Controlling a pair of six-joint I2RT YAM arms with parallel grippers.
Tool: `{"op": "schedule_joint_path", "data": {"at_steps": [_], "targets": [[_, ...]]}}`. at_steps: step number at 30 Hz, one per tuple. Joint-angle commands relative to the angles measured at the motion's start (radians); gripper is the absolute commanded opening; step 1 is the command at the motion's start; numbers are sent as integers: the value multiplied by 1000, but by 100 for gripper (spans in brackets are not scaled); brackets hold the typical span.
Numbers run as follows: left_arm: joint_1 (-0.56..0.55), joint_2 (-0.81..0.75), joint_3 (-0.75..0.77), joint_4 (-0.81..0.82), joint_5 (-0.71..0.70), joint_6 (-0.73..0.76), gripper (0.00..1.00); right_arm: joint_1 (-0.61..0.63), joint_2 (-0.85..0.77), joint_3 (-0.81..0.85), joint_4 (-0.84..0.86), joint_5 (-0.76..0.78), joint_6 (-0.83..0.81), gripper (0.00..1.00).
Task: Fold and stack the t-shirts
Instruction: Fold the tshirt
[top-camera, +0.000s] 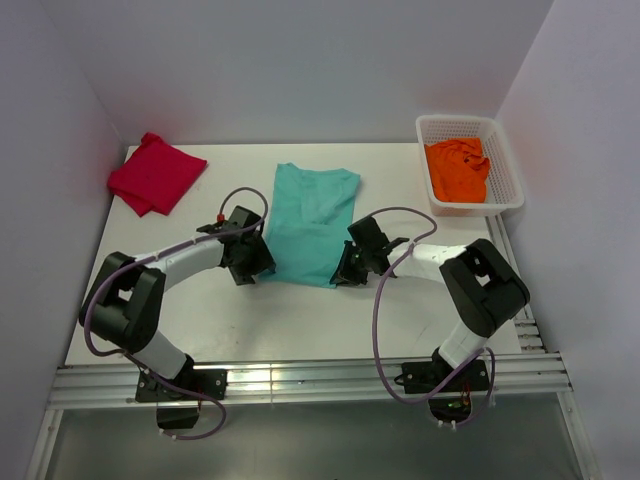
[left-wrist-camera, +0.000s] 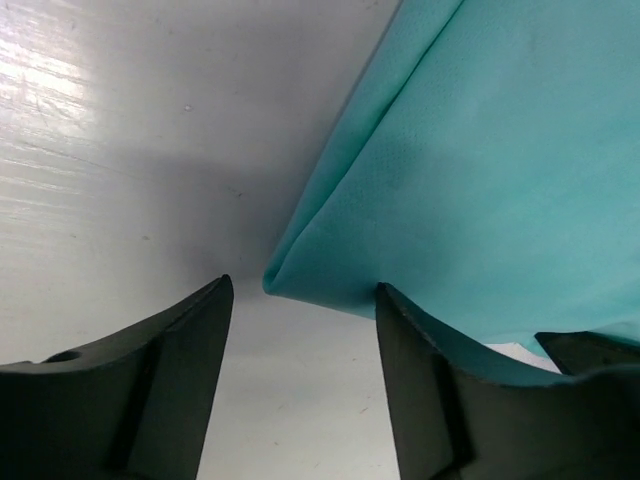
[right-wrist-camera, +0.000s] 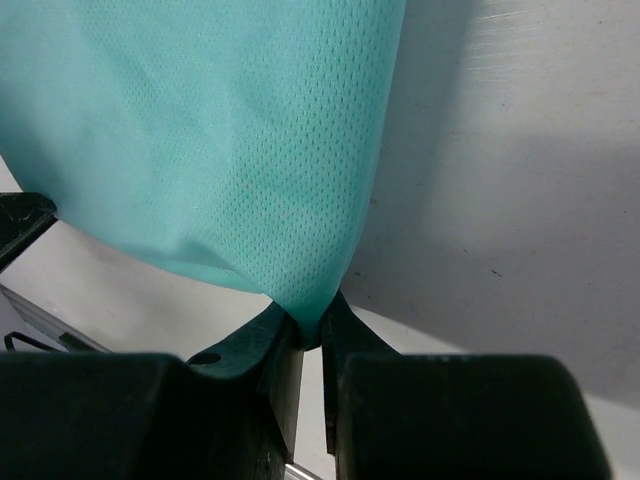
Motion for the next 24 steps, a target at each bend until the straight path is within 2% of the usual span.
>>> {"op": "schedule_joint_path", "data": {"at_steps": [1,8,12,13,16,18,19,24], "targets": [[-15,3,-6,58,-37,-31,63,14,37,-40,-128,86,-35,16],[-22,74,-5,77,-63,-37,56,14,32,-19,-163,96,-49,13],[-22,95,8,87,-74,-36,47,14,29,-14,-178,102,-49,0],[-22,98,11,87,-80,-33,47,12,30,-10,-181,102,-51,0],[-22,109,26,83,-81,-25,34,14,26,-13,-191,105,-52,0],[-22,104,34,78,-86,-21,8,14,14,-16,-198,109,-54,0],[-24,100,35,69,-88,-17,0,15,9,-16,-203,112,-57,0],[-30,13,23,23,-97,-4,0,15,-52,-17,-257,126,-69,0]]}}
